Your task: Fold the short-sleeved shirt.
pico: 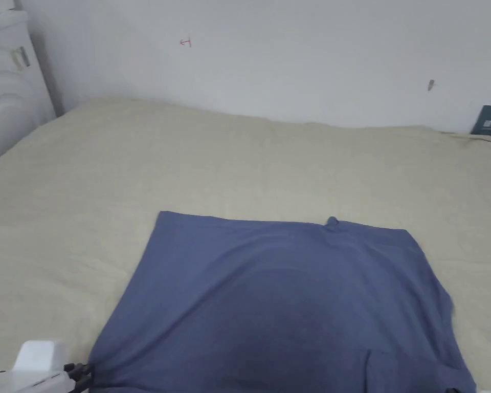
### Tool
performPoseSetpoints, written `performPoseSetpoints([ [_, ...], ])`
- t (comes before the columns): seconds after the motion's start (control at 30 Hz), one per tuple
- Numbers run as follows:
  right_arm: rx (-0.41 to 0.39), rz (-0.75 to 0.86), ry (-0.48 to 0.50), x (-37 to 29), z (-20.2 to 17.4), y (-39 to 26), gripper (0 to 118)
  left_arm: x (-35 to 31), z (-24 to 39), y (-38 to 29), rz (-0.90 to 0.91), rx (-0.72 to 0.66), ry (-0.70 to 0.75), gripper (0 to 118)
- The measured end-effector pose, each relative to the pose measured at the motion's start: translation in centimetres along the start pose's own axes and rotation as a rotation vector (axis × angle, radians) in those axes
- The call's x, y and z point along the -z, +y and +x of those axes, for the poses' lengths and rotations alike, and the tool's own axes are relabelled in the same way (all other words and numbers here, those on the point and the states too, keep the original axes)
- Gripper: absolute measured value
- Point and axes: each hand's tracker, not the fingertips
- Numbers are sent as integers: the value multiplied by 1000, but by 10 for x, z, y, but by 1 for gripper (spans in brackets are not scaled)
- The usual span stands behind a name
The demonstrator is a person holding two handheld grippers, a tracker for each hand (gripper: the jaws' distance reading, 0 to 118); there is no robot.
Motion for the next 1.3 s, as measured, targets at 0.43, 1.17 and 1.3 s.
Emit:
performPoseSetpoints([
  [0.43,-12,-274,70,53,25,-31,44,9,7,-11,-18,4,20,0],
  [1.17,-55,55,16,16,15,20,6,9,2,32,156,-21,7,0],
  [1.3,-67,63,12,44,12,65,6,29,8,73,168,-6,19,0],
])
